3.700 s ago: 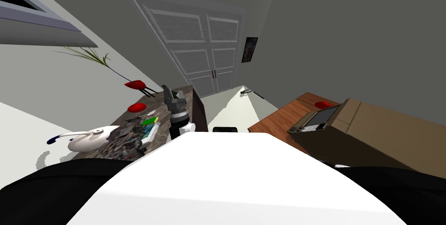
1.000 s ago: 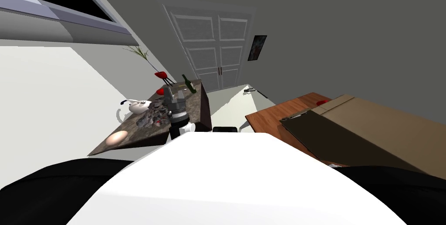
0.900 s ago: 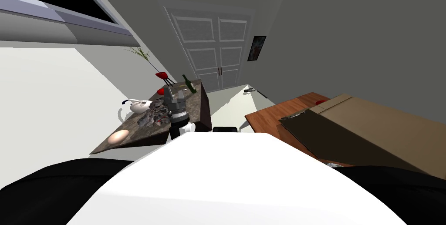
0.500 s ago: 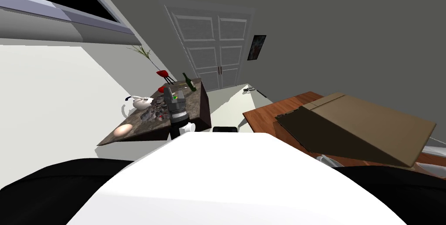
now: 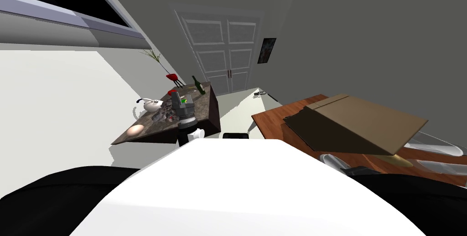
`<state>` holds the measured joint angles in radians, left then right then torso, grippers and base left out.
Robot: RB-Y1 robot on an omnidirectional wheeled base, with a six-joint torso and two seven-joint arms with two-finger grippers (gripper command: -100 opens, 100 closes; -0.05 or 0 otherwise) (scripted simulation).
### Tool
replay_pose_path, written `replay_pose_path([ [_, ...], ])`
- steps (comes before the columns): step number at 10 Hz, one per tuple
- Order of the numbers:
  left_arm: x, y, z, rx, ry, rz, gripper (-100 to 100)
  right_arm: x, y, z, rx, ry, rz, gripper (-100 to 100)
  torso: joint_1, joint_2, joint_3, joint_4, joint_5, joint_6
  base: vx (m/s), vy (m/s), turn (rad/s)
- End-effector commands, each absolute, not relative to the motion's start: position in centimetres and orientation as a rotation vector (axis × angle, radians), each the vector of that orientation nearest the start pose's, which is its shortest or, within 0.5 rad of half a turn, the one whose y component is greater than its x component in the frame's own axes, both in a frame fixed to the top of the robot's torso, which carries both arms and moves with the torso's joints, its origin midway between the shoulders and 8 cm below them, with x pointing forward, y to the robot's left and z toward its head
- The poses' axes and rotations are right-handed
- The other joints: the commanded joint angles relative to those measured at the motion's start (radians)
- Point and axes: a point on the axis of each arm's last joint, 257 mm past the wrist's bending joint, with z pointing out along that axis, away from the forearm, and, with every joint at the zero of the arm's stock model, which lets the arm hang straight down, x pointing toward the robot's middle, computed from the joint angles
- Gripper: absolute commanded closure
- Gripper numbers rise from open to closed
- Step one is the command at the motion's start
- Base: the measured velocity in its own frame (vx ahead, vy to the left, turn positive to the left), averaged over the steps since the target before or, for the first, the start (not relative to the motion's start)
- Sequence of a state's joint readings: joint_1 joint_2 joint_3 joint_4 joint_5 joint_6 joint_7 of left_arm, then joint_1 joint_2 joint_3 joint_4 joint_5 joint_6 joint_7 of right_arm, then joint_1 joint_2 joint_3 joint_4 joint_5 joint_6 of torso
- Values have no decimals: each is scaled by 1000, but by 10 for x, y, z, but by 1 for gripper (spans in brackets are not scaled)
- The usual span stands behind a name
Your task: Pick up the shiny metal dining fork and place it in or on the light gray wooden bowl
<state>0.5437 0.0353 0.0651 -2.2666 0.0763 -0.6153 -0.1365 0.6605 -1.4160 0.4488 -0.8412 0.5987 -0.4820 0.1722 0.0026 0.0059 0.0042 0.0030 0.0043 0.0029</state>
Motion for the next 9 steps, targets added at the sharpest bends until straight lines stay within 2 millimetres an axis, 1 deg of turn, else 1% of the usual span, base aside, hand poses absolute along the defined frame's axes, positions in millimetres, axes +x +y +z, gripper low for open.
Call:
replay_pose_path([
  [1, 318, 308, 29, -570, 579, -1154, 0, 13, -764, -366, -397, 2937, -491, 100, 0, 0, 0, 0, 0, 0, -133, -89, 23],
  [2, 318, 308, 29, -570, 579, -1154, 0, 23, -763, -366, -385, 2918, -486, 100, -3, 2, 1, 1, 0, 0, -160, -100, 24],
  [3, 318, 308, 29, -570, 579, -1154, 0, 38, -759, -366, -366, 2886, -478, 100, -4, 5, 3, 1, -1, 2, -147, -102, -5],
  [4, 318, 308, 29, -570, 579, -1154, 0, 28, -759, -368, -379, 2904, -477, 100, -5, 5, 3, 1, -1, 2, -58, -39, 11],
  [5, 318, 308, 29, -570, 580, -1154, 0, 30, -758, -369, -376, 2900, -474, -100, -5, 2, 1, 0, -1, 3, -11, -5, -1],
  [9, 318, 308, 29, -570, 580, -1154, 0, 30, -758, -369, -376, 2901, -475, -100, -2, -4, -2, -1, 0, 2, -1, -1, 0],
])
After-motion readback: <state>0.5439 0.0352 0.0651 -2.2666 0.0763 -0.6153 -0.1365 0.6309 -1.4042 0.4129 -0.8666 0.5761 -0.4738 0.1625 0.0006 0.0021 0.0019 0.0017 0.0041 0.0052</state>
